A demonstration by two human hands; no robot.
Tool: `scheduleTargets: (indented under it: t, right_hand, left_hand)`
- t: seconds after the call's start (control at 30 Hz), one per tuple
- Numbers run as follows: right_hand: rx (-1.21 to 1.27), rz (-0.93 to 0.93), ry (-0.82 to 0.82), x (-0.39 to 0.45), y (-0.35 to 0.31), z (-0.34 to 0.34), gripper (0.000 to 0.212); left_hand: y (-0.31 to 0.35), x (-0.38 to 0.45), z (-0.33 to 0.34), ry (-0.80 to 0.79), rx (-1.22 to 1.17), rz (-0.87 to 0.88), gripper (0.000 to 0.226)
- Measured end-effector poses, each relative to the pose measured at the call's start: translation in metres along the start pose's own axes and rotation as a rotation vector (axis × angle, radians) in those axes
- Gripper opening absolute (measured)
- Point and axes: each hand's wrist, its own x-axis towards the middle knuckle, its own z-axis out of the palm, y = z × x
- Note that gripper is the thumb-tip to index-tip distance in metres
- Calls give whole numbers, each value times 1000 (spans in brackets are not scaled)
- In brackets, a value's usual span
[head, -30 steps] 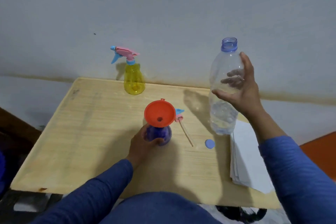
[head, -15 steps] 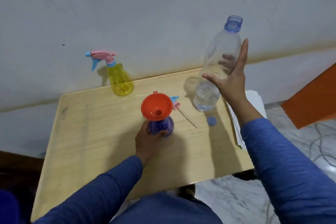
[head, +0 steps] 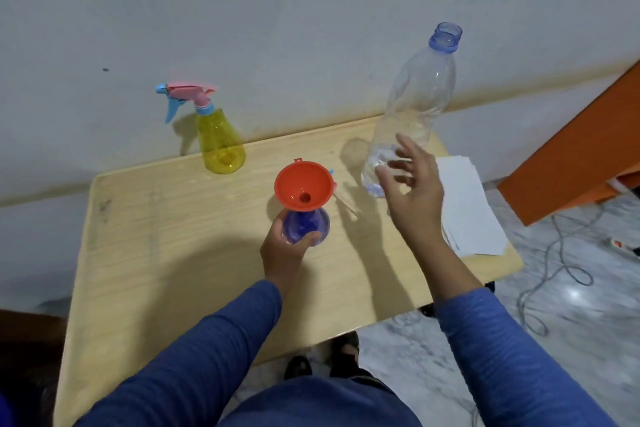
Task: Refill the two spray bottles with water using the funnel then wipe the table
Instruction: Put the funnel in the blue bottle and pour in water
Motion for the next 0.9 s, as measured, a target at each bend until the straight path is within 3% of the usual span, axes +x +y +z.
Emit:
scheduleTargets:
  t: [0.1,0.2,0.43,0.9]
  right_hand:
    - [0,-140,-321,-24,3,22,45]
    - [44,-150,-431,-32,8,36,38]
    - [-11,-213,-406,-25,7,44,20]
    - [-60,-352,-459,16,-1,44,16]
  left_hand:
    - [-5,0,1,16,-46,22,58]
    - [-9,2,3,16,-87,39,59]
    - [-18,6,4,14,-89,46,65]
    - [-16,8,3,-7,-40,23,68]
